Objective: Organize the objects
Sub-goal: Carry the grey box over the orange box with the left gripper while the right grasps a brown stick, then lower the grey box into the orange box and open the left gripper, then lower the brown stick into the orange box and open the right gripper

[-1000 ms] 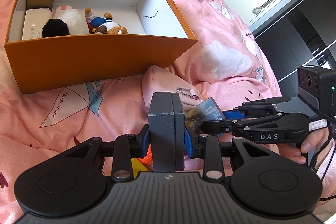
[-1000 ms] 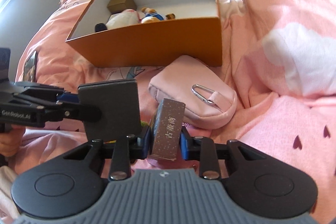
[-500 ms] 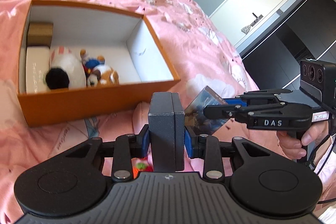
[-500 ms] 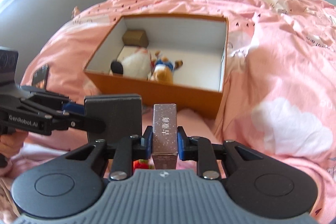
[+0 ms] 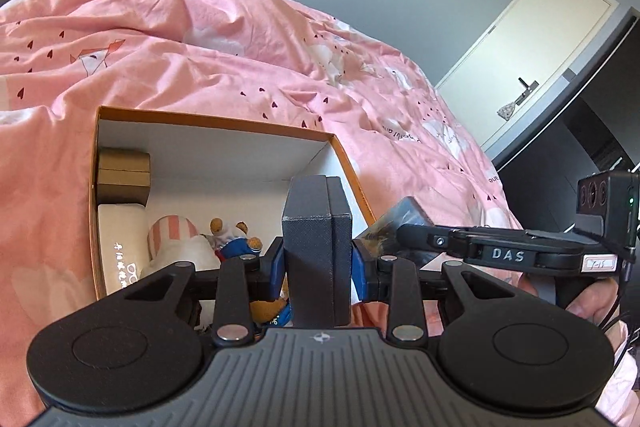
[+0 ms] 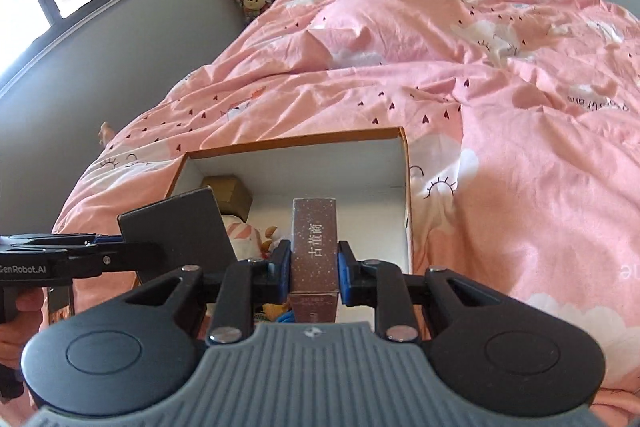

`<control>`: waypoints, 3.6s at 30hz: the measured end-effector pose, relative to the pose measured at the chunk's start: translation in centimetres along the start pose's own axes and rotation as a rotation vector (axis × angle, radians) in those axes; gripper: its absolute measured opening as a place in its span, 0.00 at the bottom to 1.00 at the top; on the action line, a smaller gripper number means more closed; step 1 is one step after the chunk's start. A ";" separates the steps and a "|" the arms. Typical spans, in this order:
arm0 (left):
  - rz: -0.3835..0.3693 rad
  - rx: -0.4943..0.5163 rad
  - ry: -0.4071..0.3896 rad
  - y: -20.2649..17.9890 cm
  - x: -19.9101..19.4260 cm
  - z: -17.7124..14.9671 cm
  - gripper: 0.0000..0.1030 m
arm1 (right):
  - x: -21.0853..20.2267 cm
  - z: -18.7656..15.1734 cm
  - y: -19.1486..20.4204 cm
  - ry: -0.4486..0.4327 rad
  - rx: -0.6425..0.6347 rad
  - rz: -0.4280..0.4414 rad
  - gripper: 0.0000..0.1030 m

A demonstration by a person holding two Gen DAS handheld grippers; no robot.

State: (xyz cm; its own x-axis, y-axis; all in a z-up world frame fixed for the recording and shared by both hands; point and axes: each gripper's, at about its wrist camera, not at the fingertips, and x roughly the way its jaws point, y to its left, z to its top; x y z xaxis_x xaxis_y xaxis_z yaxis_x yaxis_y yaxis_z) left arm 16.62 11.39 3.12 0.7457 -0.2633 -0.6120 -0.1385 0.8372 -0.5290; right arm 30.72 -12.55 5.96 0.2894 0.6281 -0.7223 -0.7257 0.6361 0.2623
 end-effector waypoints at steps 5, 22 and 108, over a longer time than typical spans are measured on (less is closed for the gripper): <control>-0.012 -0.047 0.047 1.6 2.7 0.4 0.36 | 4.8 -0.7 -0.5 0.057 0.022 -0.068 0.24; -0.005 -0.101 0.183 4.2 7.3 0.2 0.36 | 11.6 -1.8 -2.4 0.286 0.199 -0.007 0.24; 0.314 0.160 0.270 1.3 7.2 4.4 0.55 | 6.6 0.4 -0.3 0.105 -0.124 0.083 0.35</control>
State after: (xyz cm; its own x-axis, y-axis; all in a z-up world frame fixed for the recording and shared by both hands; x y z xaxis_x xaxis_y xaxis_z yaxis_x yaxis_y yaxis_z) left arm 24.69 12.73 0.62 0.4836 -0.0828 -0.8714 -0.2123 0.9547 -0.2085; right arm 33.08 -8.40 1.39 0.1639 0.6217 -0.7659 -0.8176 0.5201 0.2472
